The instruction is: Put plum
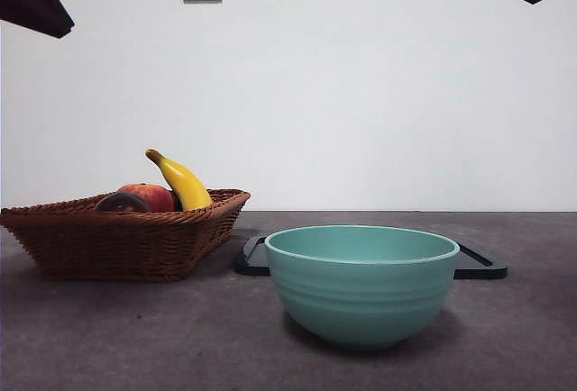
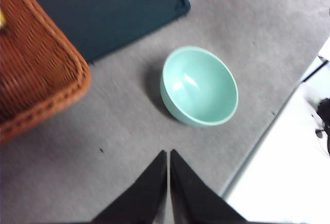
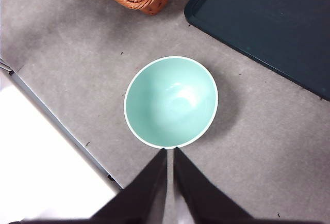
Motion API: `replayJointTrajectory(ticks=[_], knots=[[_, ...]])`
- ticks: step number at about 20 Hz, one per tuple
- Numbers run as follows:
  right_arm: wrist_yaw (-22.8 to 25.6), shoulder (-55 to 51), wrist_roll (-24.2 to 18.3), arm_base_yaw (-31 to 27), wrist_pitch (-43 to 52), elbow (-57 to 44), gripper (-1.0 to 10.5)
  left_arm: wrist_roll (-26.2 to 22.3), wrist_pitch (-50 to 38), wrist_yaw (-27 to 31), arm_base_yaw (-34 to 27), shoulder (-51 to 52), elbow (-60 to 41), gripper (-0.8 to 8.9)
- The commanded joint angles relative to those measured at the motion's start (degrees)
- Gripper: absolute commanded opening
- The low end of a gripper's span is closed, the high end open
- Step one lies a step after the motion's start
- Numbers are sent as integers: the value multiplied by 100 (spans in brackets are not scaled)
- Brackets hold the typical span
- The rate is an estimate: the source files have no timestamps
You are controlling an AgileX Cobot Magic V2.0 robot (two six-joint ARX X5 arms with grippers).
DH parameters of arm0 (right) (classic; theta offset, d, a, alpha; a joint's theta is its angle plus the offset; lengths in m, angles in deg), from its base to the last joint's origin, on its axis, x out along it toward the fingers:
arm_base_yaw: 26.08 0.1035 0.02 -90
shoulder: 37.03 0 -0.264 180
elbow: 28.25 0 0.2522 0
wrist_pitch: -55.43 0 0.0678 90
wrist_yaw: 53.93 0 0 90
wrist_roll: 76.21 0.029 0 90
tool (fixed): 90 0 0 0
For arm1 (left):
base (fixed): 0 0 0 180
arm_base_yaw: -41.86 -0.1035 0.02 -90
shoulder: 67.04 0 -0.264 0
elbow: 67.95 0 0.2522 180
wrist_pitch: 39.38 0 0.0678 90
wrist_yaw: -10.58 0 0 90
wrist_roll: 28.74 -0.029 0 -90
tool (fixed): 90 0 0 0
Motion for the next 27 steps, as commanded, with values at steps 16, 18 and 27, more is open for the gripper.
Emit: replayJointTrajectory(ticks=[16, 18, 27], knots=[[-13, 33, -66, 35, 55, 101, 12, -903, -5534, 1967, -1552, 3244, -3206, 8], [-13, 33, -63, 35, 55, 101, 12, -881, -5536, 2179, -1617, 3598, -3773, 7], [-13, 33, -63, 35, 55, 101, 12, -708, -5130, 2332, -1921, 4739, -4922, 7]])
